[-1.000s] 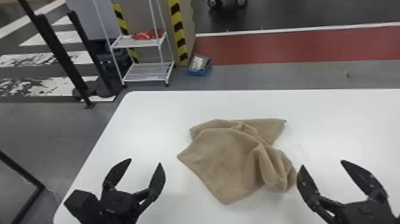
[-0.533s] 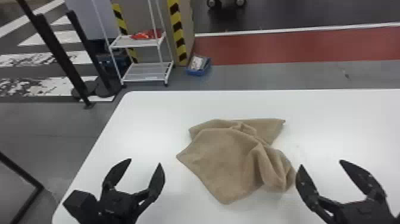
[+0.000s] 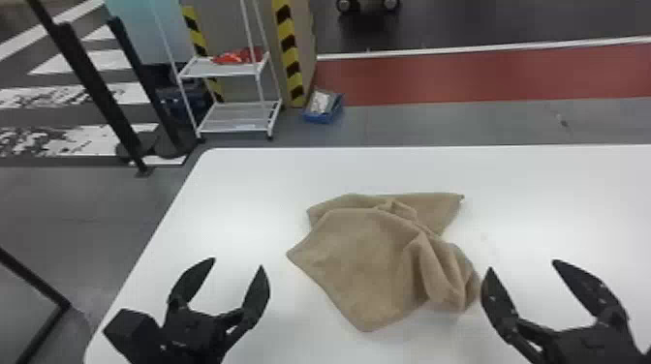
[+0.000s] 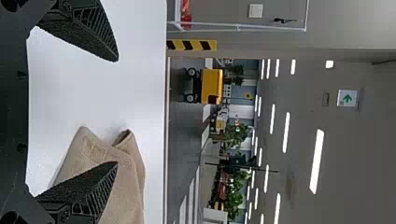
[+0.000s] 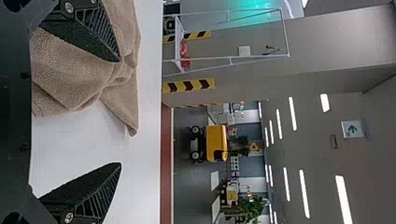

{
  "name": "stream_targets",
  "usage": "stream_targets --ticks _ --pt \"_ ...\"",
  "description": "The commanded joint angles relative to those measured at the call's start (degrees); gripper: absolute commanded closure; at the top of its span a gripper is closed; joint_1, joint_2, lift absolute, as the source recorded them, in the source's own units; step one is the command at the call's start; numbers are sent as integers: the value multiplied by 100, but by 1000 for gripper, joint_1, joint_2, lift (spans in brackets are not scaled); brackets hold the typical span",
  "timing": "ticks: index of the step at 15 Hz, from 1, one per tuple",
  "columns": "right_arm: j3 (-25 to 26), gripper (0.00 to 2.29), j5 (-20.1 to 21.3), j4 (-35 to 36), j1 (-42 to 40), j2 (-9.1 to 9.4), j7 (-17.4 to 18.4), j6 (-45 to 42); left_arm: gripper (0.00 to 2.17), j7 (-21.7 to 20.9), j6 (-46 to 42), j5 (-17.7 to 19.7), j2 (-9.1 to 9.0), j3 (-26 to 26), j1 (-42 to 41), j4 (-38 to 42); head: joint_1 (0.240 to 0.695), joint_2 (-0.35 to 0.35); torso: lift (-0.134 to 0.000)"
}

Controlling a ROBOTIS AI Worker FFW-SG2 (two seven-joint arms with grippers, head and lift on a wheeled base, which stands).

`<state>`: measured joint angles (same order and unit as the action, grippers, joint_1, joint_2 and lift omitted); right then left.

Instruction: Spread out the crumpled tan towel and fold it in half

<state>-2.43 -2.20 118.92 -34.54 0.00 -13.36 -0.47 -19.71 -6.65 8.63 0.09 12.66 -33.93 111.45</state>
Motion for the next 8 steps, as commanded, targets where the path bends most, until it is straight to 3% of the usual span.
stream_targets --ticks 1,5,7,8 --pt "76 90 0 0 -9 5 0 -9 100 -59 -7 -10 -24 -79 0 0 695 181 -120" --pt "498 90 -123 -18 -88 5 9 -44 100 -402 152 -98 -24 -413 44 -18 695 128 -120" --pt "779 90 -202 -35 -123 5 9 -115 103 -551 169 -239 -24 -765 88 -141 695 73 -120" --pt "928 90 -246 -62 -123 5 9 -115 103 -578 204 -309 -24 -905 114 -185 695 13 -120"
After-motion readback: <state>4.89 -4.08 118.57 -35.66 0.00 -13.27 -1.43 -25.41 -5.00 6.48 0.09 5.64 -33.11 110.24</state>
